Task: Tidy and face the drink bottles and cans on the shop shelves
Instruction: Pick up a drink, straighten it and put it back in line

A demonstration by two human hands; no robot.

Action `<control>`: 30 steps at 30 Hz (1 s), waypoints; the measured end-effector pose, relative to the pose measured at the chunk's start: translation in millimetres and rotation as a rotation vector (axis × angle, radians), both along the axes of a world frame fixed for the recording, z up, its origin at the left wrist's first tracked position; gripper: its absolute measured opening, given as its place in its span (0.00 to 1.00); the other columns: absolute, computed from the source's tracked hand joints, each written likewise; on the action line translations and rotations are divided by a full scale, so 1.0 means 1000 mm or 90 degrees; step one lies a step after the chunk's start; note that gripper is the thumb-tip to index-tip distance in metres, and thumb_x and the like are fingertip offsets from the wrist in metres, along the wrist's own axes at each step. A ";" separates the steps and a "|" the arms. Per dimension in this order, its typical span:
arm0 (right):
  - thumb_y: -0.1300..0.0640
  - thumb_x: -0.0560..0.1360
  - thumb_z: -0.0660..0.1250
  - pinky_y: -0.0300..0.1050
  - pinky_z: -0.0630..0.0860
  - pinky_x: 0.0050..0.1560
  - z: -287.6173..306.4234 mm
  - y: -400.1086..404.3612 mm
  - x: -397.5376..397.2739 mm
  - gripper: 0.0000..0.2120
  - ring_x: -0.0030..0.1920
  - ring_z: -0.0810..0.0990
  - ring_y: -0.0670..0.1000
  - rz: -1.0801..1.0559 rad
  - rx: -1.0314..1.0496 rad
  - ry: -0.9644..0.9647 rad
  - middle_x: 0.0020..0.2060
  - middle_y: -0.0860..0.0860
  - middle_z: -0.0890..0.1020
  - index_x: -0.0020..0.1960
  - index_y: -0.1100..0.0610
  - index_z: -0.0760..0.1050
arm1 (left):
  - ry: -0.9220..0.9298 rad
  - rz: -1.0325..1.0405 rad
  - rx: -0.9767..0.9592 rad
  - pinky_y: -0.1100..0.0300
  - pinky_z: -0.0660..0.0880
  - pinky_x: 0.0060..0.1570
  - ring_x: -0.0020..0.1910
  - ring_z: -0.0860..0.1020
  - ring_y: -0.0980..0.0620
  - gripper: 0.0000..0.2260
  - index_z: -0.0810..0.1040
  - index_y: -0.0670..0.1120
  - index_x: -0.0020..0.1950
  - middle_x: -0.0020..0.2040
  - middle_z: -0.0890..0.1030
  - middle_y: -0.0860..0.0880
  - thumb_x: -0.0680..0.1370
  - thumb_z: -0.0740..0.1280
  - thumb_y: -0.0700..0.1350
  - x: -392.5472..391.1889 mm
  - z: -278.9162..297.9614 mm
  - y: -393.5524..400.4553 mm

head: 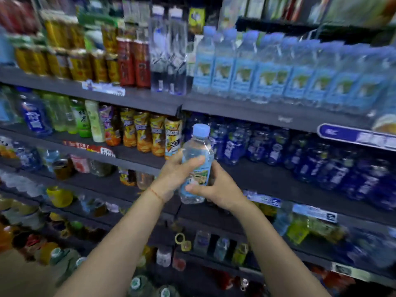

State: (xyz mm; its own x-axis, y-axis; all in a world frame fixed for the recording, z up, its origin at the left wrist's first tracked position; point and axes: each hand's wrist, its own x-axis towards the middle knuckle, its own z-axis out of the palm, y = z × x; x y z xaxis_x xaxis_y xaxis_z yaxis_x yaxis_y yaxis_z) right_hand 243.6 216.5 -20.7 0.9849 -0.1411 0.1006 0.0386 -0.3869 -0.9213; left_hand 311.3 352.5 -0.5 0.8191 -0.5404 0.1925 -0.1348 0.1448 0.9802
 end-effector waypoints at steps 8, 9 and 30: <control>0.53 0.71 0.78 0.29 0.70 0.33 0.090 -0.042 -0.049 0.21 0.33 0.76 0.34 -0.178 -0.052 -0.283 0.38 0.41 0.77 0.60 0.53 0.74 | -0.217 0.017 -0.071 0.62 0.76 0.56 0.57 0.79 0.58 0.13 0.77 0.62 0.56 0.55 0.81 0.57 0.73 0.72 0.57 -0.031 0.095 -0.053; 0.51 0.70 0.78 0.30 0.70 0.34 0.098 -0.049 -0.049 0.22 0.34 0.75 0.33 -0.213 -0.060 -0.301 0.39 0.41 0.78 0.59 0.51 0.74 | -0.243 0.038 -0.055 0.64 0.74 0.57 0.59 0.77 0.59 0.15 0.76 0.60 0.60 0.58 0.78 0.56 0.74 0.70 0.59 -0.028 0.100 -0.058; 0.42 0.75 0.70 0.55 0.72 0.57 0.165 -0.195 0.057 0.39 0.67 0.72 0.60 -0.469 -0.180 -0.124 0.71 0.57 0.70 0.77 0.60 0.59 | -0.666 0.267 0.437 0.53 0.47 0.74 0.72 0.61 0.53 0.21 0.68 0.56 0.72 0.71 0.70 0.55 0.82 0.53 0.61 0.060 0.066 -0.153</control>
